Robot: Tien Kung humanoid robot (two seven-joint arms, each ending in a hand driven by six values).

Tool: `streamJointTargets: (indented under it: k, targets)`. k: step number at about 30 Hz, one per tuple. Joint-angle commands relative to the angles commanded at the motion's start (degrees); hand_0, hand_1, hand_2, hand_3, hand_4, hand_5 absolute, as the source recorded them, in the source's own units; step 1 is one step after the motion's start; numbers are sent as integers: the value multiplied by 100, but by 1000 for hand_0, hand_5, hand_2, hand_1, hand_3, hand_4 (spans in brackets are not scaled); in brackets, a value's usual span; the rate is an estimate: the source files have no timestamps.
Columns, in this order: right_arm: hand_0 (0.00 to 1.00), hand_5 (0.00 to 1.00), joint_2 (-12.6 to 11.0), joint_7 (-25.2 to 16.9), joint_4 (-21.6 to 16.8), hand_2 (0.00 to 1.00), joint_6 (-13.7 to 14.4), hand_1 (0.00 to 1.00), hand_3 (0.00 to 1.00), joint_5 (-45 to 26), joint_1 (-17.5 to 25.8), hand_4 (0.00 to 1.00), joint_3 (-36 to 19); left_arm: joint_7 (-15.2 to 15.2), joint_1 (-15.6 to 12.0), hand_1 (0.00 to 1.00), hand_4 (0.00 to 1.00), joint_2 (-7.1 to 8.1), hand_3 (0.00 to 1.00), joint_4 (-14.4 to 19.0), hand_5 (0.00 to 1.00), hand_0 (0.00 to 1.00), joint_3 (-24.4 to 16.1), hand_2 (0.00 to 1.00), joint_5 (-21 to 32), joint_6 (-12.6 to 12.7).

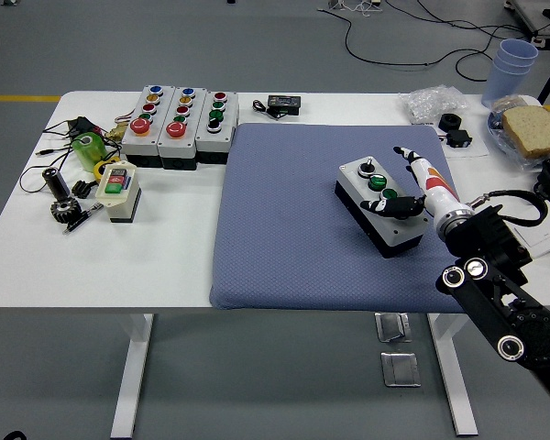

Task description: Pick up the button,place it on the desk,press the button,press the button

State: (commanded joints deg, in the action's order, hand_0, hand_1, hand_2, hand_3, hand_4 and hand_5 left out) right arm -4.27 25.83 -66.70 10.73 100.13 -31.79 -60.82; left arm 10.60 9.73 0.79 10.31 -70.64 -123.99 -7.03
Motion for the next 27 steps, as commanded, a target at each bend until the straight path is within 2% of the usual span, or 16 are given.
streamJointTargets:
  k: [9, 12, 13, 27]
  targets:
    - [998, 241, 164, 326, 406, 998, -44, 948, 995, 301, -216, 998, 71, 1, 7, 635, 325, 1, 552, 0, 859, 651, 11, 632, 5, -11]
    - [998, 241, 187, 564, 518, 998, 129, 948, 995, 460, -320, 998, 169, -3, 12, 635, 325, 4, 552, 0, 859, 651, 15, 632, 10, -12]
    - [998, 287, 186, 593, 537, 998, 122, 939, 991, 489, -338, 998, 184, -4, 14, 634, 323, 4, 552, 0, 860, 651, 15, 632, 9, -12]
    - [972, 302, 223, 960, 658, 998, -204, 923, 991, 568, -510, 998, 419, 4, 6, 634, 324, 1, 551, 0, 859, 651, 2, 632, -10, -11]
